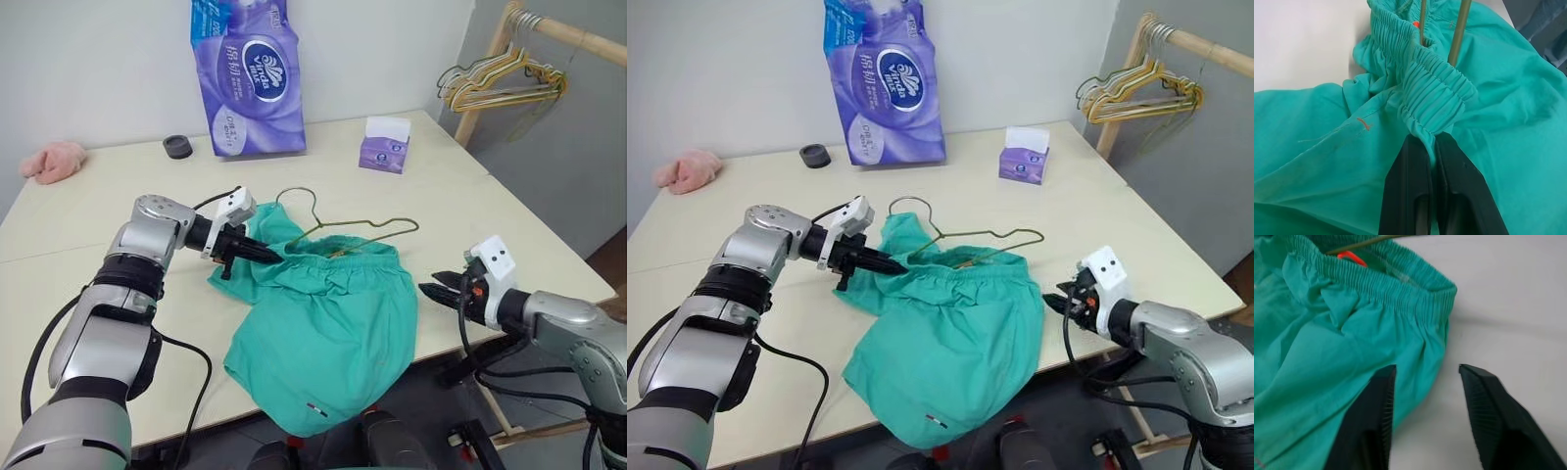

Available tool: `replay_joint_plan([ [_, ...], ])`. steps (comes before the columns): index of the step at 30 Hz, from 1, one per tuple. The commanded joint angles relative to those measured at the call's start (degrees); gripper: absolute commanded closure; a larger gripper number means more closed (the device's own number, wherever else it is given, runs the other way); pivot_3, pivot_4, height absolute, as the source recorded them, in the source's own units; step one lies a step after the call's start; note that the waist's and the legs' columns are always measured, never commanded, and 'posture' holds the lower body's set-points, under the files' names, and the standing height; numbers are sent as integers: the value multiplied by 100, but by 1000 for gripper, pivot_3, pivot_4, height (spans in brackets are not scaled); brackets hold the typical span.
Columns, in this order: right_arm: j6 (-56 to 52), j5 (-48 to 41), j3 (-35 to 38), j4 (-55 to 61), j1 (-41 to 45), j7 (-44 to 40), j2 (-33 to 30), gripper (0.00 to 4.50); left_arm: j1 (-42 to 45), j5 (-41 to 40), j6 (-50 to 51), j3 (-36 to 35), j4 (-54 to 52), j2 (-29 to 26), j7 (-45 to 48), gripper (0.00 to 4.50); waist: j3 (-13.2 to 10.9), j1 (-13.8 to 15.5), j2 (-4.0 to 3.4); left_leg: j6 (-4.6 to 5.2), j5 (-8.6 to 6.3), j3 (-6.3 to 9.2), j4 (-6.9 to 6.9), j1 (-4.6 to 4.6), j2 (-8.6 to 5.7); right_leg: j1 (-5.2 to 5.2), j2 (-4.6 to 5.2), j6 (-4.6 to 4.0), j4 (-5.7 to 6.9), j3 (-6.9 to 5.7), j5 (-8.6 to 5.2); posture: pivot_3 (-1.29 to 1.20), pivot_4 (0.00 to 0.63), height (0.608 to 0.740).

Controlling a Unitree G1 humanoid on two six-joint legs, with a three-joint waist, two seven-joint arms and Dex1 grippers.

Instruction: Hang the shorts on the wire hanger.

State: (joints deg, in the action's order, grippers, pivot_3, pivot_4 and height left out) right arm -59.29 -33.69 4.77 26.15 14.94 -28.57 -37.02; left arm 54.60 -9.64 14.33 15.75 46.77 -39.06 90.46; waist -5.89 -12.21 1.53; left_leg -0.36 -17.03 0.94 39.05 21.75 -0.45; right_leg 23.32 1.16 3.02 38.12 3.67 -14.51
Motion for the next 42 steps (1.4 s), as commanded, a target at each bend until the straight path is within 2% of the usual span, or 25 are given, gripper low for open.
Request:
replay_joint_plan([
  [1, 87, 152, -181, -474, 483, -60, 39, 901, 44, 26, -23, -236, -135, -21, -20, 4500, 0, -21, 0, 0, 0, 1, 0, 0, 1, 0, 0, 0, 0, 0, 0, -252, 81, 740],
  [10, 114, 403, -706, -2009, 1325, -402, 353, 901, -29, 85, 40, -343, -237, 23, -32, 4500, -1, -42, -1, 0, 0, 14, 0, 6, 0, 2, 6, -3, 0, -1, 1, -238, 82, 740],
  [15, 91, 462, -981, -2766, 1726, -674, 746, 901, -70, 108, 63, -393, -289, 38, -56, 4500, 0, -49, -2, 0, 0, 17, 0, 3, 1, 2, 7, -3, 6, -4, 2, -232, 80, 740],
  [19, 401, 833, -1174, -3254, 1905, -567, 1040, 901, -112, 133, 54, -421, -311, 37, -75, 4500, 0, -48, -3, -1, 0, 21, 0, 5, 1, 4, 9, -3, 6, -6, 2, -230, 78, 740],
  [23, 592, 1082, -1171, -3488, 1967, -407, 1279, 1712, -139, 152, 48, -437, -338, 34, -89, 4500, 1, -48, -3, -1, 1, 20, 0, 5, 0, 5, 17, -4, 8, -6, 3, -226, 76, 740],
  [28, 894, 1325, -1011, -3409, 1858, -139, 1439, 3444, -160, 167, 26, -451, -343, 18, -108, 4500, 1, -49, -4, -2, 1, 21, 0, 6, 0, 10, 33, -4, 14, -6, 3, -221, 73, 740],
  [31, 851, 1304, -881, -2735, 1487, -56, 1329, 4433, -180, 170, 12, -469, -333, -27, -108, 4500, 1, -42, -4, -2, 1, 21, 0, 8, 0, 13, 34, -4, 19, -6, 3, -219, 73, 740],
  [35, 563, 1096, -397, -1597, 893, -5, 1009, 4472, -208, 188, 19, -471, -329, -134, -46, 4500, 1, -6, -5, -2, 1, 26, 0, 16, -1, 22, 36, -3, 34, -9, 2, -217, 75, 740],
  [42, -14, 723, 369, -388, 284, 159, 657, 4472, -262, 94, 132, -213, -402, -329, 200, 4500, 1, -6, -5, -3, 2, 23, 2, 9, -1, 23, 8, -3, 45, -7, -1, -240, 80, 740],
])
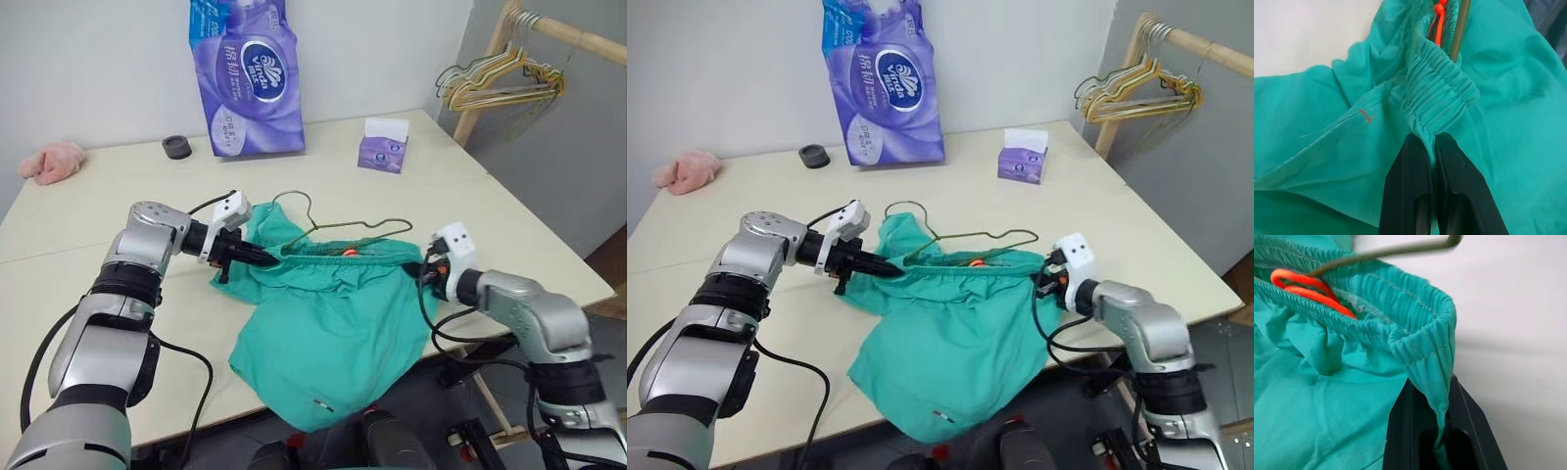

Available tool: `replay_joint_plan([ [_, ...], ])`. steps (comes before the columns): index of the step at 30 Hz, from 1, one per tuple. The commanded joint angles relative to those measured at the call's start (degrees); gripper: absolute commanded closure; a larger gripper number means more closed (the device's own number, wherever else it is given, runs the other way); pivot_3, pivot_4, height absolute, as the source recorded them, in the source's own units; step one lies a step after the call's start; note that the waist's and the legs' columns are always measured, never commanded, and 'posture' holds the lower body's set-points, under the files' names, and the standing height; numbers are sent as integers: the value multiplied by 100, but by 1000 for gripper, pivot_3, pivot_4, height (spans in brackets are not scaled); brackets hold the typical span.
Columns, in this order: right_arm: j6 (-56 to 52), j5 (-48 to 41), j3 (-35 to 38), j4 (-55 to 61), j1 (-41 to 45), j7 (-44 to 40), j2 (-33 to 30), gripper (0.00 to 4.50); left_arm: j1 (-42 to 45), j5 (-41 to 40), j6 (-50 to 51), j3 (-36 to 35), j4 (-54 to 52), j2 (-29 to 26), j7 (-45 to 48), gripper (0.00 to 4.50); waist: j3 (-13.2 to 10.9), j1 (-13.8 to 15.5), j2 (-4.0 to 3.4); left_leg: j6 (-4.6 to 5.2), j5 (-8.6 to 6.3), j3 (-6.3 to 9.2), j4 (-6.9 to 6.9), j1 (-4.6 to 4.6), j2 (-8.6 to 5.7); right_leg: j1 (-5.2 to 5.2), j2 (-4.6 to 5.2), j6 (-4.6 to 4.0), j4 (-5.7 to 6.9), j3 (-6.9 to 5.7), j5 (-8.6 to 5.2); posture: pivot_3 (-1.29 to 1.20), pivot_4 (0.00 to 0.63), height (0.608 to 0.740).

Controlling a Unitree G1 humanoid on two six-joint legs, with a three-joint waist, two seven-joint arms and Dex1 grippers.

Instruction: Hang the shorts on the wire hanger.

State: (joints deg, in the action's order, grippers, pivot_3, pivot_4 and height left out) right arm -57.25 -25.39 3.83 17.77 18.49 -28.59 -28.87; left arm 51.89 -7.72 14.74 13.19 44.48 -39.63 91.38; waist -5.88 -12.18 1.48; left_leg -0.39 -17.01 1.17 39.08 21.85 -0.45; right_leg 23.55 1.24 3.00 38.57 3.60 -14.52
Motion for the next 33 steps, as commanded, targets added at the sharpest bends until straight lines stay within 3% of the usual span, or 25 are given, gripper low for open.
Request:
replay_joint_plan([
  [1, -277, -146, 502, 518, -84, 187, -172, 4472, 4, -189, 153, 111, -224, -299, 112, 4500, 0, -20, 0, 0, 0, -1, 0, 0, 0, 1, -1, 0, 0, 1, 0, -240, 80, 740],
  [12, -478, -292, 655, 190, 73, 307, -195, 4472, 90, -1080, 452, 1017, -753, -717, 112, 4500, -1, -48, -1, 0, 0, -3, 0, -1, 0, 0, -2, 0, -1, 4, -1, -259, 84, 740],
  [20, -409, -434, 789, 236, -64, 74, -557, 4472, 33, -877, -149, 1566, -593, -1000, 112, 4500, -3, -45, -5, 1, 0, -6, 0, 0, 0, 0, -4, -1, -3, 6, -3, -253, 87, 740],
  [27, -539, -877, 695, 1239, -245, -331, -1126, 4472, 184, -246, -610, 1258, 178, -634, -16, 4500, -6, -39, -9, 1, 0, -8, 0, 1, -1, 0, -7, 1, -5, 5, -5, -263, 90, 740],
  [33, -700, -973, 155, 1770, 311, -321, -1406, 4472, 163, -86, -677, 974, 178, -262, -52, 4500, -6, -48, -8, 1, -1, -12, 0, -1, 0, 0, -9, 4, -7, 6, -7, -275, 90, 740],
])
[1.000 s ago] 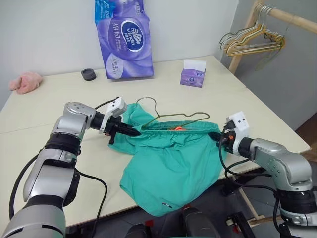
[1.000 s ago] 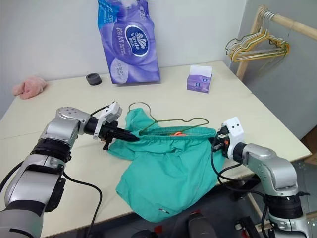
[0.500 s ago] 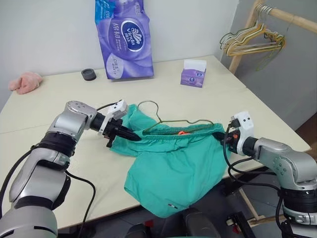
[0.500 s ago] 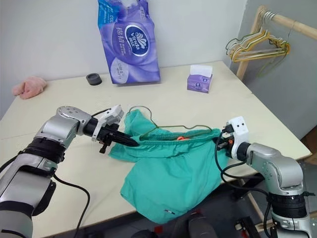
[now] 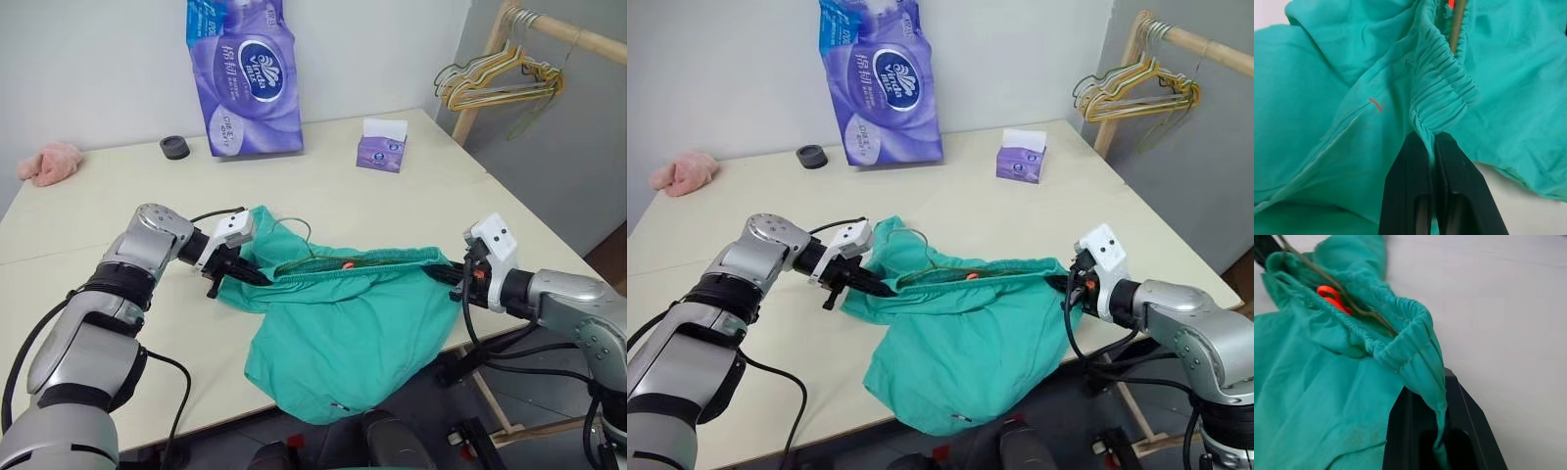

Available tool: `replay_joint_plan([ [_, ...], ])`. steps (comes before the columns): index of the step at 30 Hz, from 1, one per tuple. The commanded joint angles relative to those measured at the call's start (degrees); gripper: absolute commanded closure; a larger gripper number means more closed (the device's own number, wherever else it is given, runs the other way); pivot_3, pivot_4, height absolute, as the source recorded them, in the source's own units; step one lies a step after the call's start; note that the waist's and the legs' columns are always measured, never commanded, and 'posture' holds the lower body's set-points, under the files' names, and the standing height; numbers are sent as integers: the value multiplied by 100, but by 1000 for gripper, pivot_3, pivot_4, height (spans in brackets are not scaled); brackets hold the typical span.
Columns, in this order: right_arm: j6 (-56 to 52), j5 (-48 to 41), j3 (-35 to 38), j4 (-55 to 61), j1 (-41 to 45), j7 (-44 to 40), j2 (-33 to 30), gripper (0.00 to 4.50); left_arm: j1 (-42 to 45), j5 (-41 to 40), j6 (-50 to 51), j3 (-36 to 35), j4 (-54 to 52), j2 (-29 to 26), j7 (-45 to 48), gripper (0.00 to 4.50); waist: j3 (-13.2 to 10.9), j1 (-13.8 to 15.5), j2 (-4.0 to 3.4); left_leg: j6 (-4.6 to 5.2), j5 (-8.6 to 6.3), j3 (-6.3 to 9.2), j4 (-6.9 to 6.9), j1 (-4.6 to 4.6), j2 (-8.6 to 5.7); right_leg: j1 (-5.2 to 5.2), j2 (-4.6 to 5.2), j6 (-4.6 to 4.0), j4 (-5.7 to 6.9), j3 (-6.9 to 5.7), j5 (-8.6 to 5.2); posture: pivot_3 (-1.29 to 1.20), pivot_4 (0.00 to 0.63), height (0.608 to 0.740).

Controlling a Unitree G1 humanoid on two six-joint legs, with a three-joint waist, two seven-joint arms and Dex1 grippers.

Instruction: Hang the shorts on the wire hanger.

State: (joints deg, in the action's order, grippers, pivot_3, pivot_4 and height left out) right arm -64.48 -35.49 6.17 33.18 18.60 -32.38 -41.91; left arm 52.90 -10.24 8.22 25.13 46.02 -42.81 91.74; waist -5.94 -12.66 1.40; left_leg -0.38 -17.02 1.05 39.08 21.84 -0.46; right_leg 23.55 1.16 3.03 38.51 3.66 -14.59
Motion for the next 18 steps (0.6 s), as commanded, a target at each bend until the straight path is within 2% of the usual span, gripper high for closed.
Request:
replay_joint_plan([
  [1, 22, 97, -261, 228, 443, 65, -136, 4472, 47, 174, 1, -269, -32, 128, -89, 4500, 0, -1, 0, 0, 0, -1, 0, 0, 0, 0, 0, 0, 0, 0, 0, -275, 90, 740],
  [7, 552, 1071, -1767, -102, 1236, -146, -502, 4472, -105, 245, 169, -478, -488, 520, -213, 4500, -2, -5, -3, 0, 0, -4, 0, 2, 0, 0, 3, 0, -5, 5, 0, -297, 89, 740],
  [18, 958, 1651, -2516, -120, 1873, -693, -527, 4472, -367, 523, 105, -620, -870, 684, -240, 4500, -1, -32, -5, 0, 0, -2, 0, 1, 1, 0, 6, -1, -6, 4, 0, -298, 85, 740],
])
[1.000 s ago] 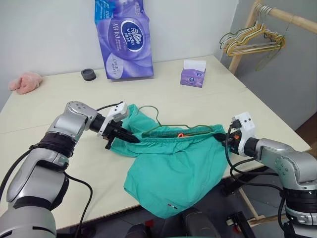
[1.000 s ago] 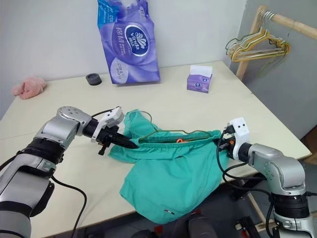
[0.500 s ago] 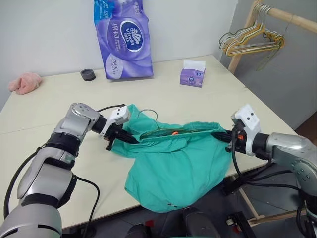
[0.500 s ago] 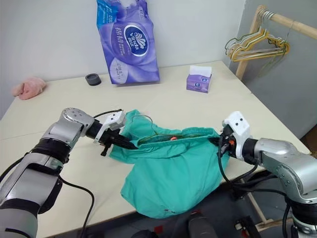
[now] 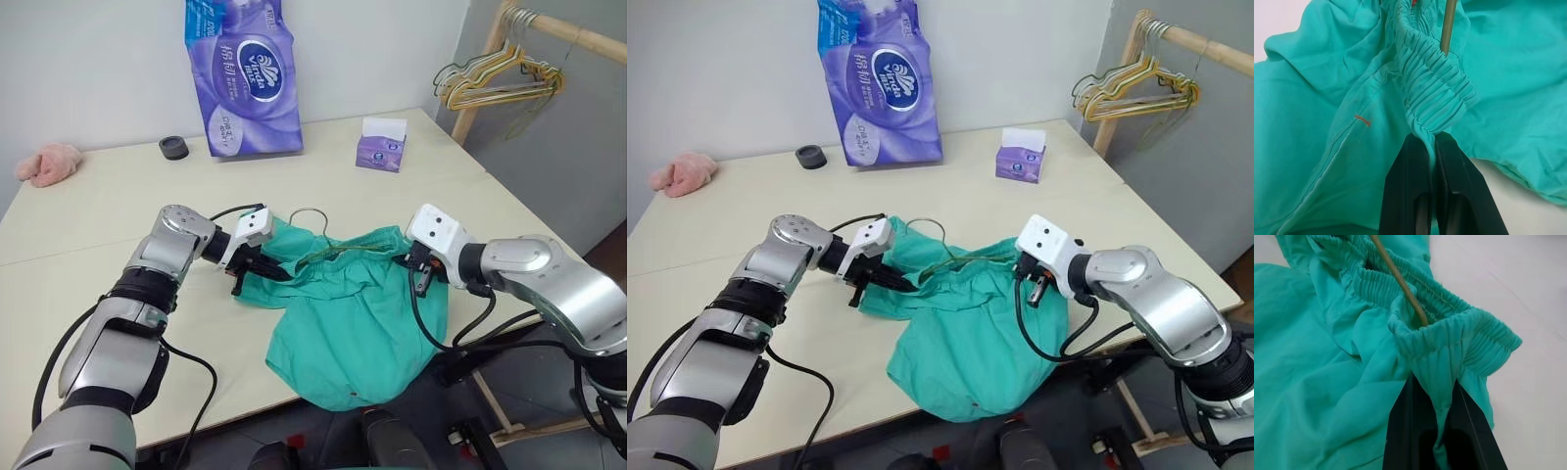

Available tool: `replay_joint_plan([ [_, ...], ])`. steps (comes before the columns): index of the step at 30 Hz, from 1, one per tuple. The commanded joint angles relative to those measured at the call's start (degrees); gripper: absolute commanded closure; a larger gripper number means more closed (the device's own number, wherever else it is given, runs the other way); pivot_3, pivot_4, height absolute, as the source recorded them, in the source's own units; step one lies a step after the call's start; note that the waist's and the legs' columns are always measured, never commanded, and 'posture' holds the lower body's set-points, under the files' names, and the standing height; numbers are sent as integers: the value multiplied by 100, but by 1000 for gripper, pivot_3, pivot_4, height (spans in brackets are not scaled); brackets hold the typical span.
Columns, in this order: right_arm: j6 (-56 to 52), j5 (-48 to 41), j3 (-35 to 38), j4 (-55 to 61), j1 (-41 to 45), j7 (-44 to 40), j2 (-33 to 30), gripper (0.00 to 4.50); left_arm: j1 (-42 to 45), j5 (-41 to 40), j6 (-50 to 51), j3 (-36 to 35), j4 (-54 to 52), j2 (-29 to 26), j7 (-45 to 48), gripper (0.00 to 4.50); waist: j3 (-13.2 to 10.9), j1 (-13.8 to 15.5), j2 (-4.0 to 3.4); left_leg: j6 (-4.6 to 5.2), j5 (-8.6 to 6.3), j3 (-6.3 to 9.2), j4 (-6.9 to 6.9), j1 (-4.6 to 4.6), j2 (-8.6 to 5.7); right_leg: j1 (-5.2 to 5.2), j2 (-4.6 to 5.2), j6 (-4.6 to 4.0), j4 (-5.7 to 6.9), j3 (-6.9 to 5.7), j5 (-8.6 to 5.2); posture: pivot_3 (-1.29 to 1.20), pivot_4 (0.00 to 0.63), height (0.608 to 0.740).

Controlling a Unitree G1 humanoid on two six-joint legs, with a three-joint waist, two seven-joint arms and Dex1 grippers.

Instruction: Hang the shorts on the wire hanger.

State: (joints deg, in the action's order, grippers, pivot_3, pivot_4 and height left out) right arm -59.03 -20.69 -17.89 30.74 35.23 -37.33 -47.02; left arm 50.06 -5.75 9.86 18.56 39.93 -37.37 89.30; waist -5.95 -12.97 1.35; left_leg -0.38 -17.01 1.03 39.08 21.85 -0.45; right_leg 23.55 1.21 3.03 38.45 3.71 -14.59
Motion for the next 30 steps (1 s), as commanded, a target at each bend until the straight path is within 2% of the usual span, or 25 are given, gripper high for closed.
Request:
replay_joint_plan([
  [1, 498, 267, -155, 122, 239, -275, -88, 4014, -112, 99, -82, 31, -294, 149, 10, 4500, 0, -4, -1, 0, 0, 0, 0, -1, 0, 0, 0, 0, 0, 1, 0, -297, 85, 740],
  [8, 691, 593, -168, 299, 231, -557, -318, 1767, -255, 201, -159, -54, -471, 209, -11, 4500, 2, -3, -4, 0, 0, 0, 0, -1, 0, 0, 2, 0, 1, 1, 0, -297, 82, 740],
  [10, 689, 633, -133, 436, 131, -725, -552, 1124, -287, 200, -186, -92, -510, 240, -36, 4500, 2, 5, -5, 0, 0, 0, 0, -1, -1, 0, 3, 0, 1, 1, 0, -295, 81, 740],
  [15, 476, 519, 307, 516, -304, -943, -1107, 1124, -329, 205, -220, -144, -537, 286, -75, 4500, 4, 27, -7, 0, 0, 0, 0, -1, -2, -3, 6, 0, -4, -1, 0, -296, 78, 740],
  [18, 407, 430, 557, 361, -532, -1020, -1225, 1124, -340, 219, -269, -167, -504, 314, -97, 4500, 5, 17, -8, 0, 0, -3, 0, -3, -2, -4, 6, 0, -3, 2, 0, -299, 76, 740],
  [30, 407, 370, 315, -569, -652, -1207, -716, 1124, -322, 273, -480, -209, -322, 362, -135, 4500, 12, 1, -19, 0, 0, -4, 0, -5, -2, -5, 5, 0, -1, 3, 0, -292, 69, 740],
])
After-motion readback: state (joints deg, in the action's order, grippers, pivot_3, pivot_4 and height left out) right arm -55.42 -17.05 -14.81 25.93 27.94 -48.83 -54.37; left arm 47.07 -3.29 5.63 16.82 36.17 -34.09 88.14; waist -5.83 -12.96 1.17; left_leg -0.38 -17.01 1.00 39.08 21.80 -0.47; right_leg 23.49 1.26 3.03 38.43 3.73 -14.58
